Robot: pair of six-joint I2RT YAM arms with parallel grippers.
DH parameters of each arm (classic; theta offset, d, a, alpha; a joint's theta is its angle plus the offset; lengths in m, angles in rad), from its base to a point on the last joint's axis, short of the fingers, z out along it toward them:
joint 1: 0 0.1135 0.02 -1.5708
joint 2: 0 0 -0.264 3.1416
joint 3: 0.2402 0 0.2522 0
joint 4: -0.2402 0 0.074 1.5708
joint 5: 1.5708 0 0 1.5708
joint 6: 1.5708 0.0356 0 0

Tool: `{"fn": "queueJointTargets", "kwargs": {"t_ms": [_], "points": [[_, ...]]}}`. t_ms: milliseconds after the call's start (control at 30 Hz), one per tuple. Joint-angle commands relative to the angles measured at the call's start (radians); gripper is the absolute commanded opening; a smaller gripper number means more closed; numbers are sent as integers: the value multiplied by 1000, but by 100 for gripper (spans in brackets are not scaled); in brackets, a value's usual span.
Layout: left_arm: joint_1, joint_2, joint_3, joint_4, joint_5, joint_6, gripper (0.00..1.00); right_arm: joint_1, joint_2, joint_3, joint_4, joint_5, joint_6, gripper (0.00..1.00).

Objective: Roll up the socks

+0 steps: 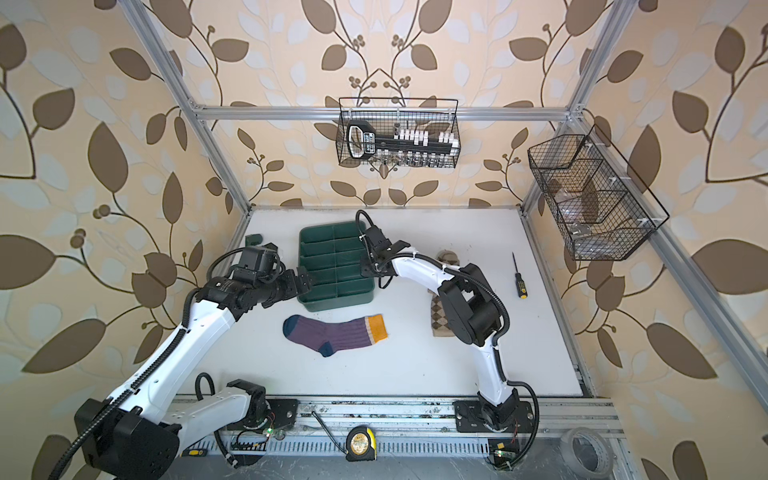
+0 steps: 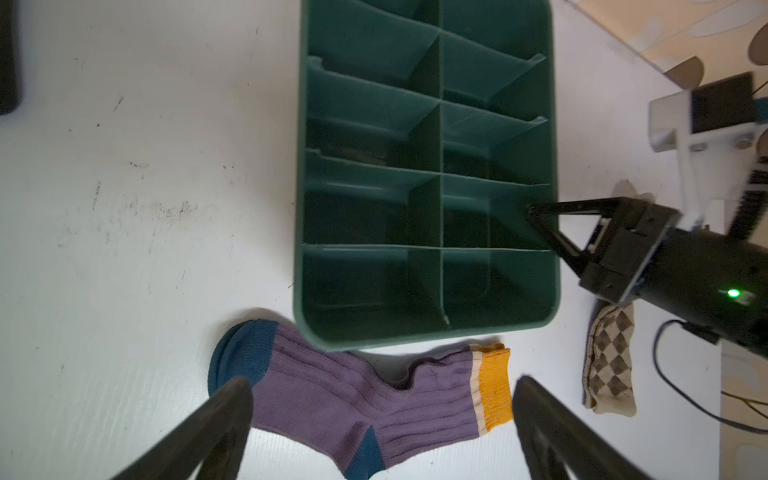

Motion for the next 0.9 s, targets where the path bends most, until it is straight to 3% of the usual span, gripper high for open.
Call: {"fn": "queueJointTargets", "kwargs": {"t_ms": [0,100,167,267,433,533,667,867], "points": [[-9,-50,4,14,-12,15,99,15,33,78,-4,-34,41,21],[-9,-79,-17,35,-5,32,99,6,-44,51,-33,-7,-10,39],[-9,-89,-24,50,15,46,99,-19,-148,-32,-32,15,-37,54],[-10,-94,-41,91,76,56,99,-105,-357,-230,-3,-10,-57,65],[-32,-69,-38,89,108,60,99,-321,-653,-599,48,-46,-84,72],[-41,-50,-31,78,115,60,99,-480,-734,-759,73,-98,-102,75],[-45,-35,-28,74,138,57,99,-626,-713,-837,102,-153,-131,78],[-46,3,-21,86,154,59,99,-650,-573,-795,119,-182,-143,71]]}}
